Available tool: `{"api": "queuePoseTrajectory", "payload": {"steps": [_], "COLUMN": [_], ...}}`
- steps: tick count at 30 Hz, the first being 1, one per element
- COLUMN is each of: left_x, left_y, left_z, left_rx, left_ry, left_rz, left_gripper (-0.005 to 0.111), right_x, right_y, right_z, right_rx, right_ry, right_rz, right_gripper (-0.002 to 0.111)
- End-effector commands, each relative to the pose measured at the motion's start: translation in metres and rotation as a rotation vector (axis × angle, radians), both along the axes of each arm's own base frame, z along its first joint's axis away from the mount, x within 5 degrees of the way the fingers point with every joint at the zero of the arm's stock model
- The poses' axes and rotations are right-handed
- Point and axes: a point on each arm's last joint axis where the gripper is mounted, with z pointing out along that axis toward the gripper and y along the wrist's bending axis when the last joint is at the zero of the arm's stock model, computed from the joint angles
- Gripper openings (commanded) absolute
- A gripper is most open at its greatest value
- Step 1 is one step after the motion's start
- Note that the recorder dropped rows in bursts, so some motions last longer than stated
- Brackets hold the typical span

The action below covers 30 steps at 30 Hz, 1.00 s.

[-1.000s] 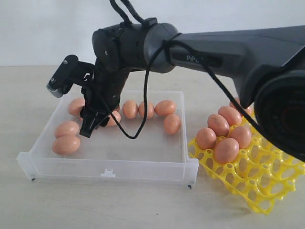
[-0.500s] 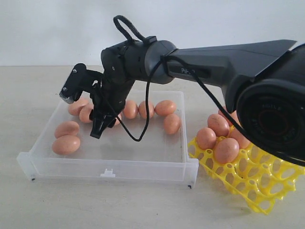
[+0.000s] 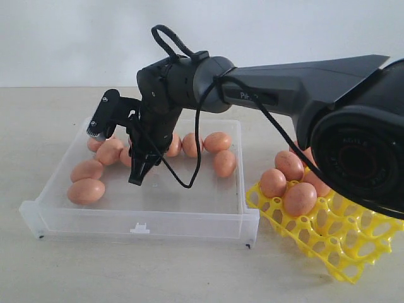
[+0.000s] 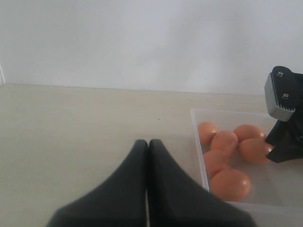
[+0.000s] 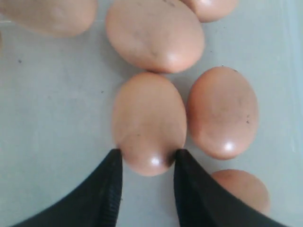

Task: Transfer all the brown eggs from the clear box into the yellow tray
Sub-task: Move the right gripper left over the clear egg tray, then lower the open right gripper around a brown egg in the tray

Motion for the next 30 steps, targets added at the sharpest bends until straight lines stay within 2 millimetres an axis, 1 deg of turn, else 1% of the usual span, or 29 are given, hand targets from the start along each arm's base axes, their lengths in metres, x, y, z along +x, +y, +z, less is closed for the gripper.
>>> {"api": "queuePoseTrajectory", "payload": {"steps": [1, 4, 5, 10, 19, 22, 26, 30], "left_x": [0.0, 0.0, 0.0, 0.0, 0.0, 0.0, 0.0, 0.0], "left_y": [0.0, 0.0, 0.0, 0.0, 0.0, 0.0, 0.0, 0.0], "left_z": [-0.001, -0.001, -0.001, -0.001, -0.001, -0.001, -0.001, -0.001], "left_rx": [0.004, 0.004, 0.004, 0.004, 0.004, 0.004, 0.004, 0.004], "left_ry": [0.0, 0.0, 0.0, 0.0, 0.0, 0.0, 0.0, 0.0], "left_rz": [0.001, 0.001, 0.001, 0.001, 0.001, 0.001, 0.001, 0.001], "left_gripper": [-0.004, -0.004, -0.004, -0.004, -0.004, -0.004, -0.004, -0.004], "right_x": [0.001, 0.001, -0.001, -0.005, -0.011, -0.014, -0.015, -0.013], "right_y": [0.0, 0.0, 0.0, -0.001, 0.011, 0.016, 0.022, 0.023], "right_z": [0.003, 0.003, 0.002, 0.0, 0.01, 0.016, 0.023, 0.025], "right_rx": [0.005, 0.009, 0.004, -0.023, 0.019, 0.008, 0.032, 0.059], "right_ry": [-0.009, 0.001, 0.01, 0.049, 0.027, 0.011, -0.006, -0.02], "right_rz": [0.007, -0.011, -0.013, -0.017, 0.003, 0.048, 0.055, 0.048], "right_gripper": [0.042, 0.058, 0.06, 0.06, 0.061, 0.061, 0.061, 0.061]}}
